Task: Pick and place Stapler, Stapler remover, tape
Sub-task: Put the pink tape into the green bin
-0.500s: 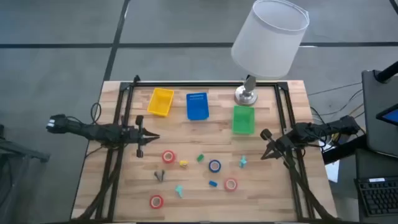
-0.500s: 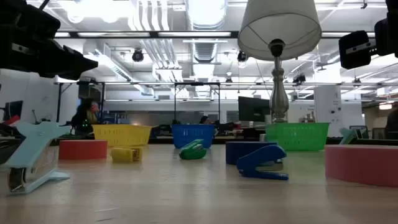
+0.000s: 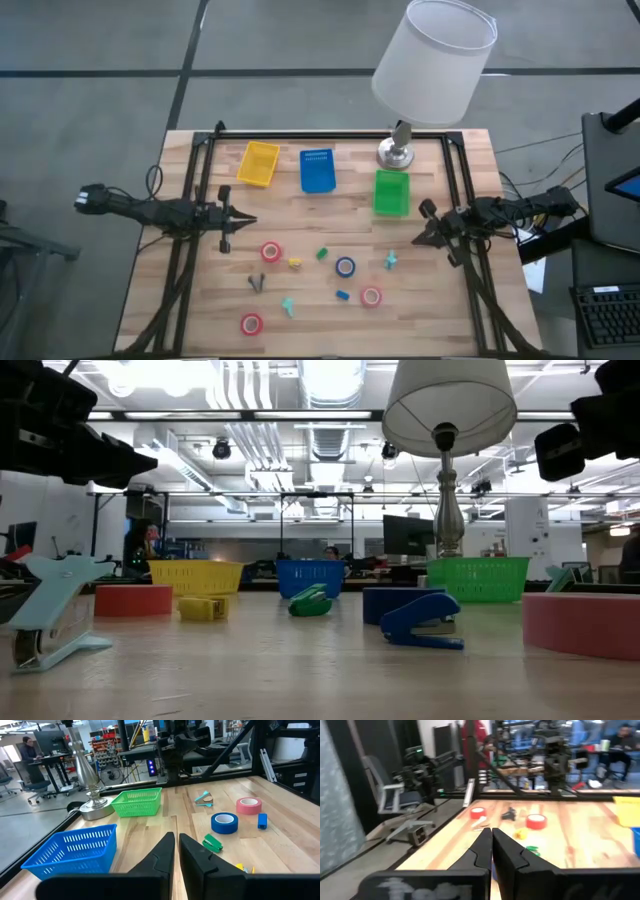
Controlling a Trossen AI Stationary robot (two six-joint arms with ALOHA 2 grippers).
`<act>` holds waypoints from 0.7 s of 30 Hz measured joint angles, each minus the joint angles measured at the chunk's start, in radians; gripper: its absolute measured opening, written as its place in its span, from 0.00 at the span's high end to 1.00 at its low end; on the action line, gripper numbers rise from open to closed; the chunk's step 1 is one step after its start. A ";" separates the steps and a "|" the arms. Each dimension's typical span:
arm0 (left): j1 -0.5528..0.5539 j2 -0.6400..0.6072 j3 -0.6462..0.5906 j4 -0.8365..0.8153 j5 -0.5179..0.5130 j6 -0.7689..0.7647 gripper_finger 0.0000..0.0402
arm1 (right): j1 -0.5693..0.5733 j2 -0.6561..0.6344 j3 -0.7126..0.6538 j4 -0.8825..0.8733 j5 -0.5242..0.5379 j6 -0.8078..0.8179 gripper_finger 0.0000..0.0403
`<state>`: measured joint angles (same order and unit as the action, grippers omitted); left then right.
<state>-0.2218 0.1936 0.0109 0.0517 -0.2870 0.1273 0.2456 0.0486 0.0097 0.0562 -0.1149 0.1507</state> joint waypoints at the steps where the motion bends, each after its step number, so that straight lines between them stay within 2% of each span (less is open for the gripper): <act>1: 0.000 0.000 0.000 0.000 0.000 0.000 0.92 | 0.000 0.000 0.000 0.000 0.017 0.003 0.98; 7: 0.000 0.000 0.000 0.000 0.000 0.000 0.92 | 0.000 0.000 0.000 0.000 0.093 -0.028 0.98; 11: 0.000 0.000 0.000 0.000 0.000 0.000 0.92 | 0.000 0.000 0.000 -0.011 0.150 0.020 0.98; 15: 0.000 0.000 0.000 0.000 0.000 0.000 0.92 | 0.000 0.001 0.000 -0.026 0.167 0.014 0.98; 18: 0.000 0.000 0.000 0.000 0.000 0.000 0.92 | -0.002 0.001 0.000 -0.028 0.204 -0.239 0.98; 21: 0.000 0.000 0.000 0.000 0.000 0.000 0.92 | -0.002 0.000 0.000 -0.016 0.314 -0.515 0.98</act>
<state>-0.2216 0.1936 0.0109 0.0518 -0.2867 0.1276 0.2437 0.0486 0.0093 0.0399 0.1993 -0.3646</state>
